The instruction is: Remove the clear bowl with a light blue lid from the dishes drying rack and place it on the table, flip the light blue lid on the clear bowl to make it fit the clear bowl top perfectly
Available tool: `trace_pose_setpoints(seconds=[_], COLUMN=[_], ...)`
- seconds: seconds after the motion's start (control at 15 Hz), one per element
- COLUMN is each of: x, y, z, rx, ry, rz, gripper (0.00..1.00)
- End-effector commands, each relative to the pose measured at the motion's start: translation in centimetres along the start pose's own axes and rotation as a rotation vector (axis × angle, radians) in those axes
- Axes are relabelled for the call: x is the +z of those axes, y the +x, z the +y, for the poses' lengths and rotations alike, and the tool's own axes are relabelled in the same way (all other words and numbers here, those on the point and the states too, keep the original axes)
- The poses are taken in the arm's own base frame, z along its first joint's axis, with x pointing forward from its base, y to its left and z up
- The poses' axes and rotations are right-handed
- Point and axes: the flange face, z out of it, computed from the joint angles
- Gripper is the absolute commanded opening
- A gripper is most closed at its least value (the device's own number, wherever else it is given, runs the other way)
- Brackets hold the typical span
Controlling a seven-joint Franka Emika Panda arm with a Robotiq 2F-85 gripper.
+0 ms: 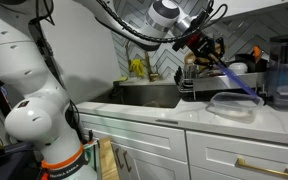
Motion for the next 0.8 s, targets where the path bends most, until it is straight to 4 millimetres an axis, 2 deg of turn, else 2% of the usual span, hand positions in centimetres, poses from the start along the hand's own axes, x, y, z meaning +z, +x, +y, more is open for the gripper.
trace_pose_setpoints(seconds=[0.0, 0.27, 0.73], x=[0.6, 2.4, 3.4], y=[0.2, 0.0, 1.4], z=[-0.8, -2.2, -3.2], rx=[0.007, 0.063, 0.16], ry=[-0.074, -0.088, -0.1], rz=[-0.071, -0.08, -0.056], gripper=[0.02, 0.02, 0.02])
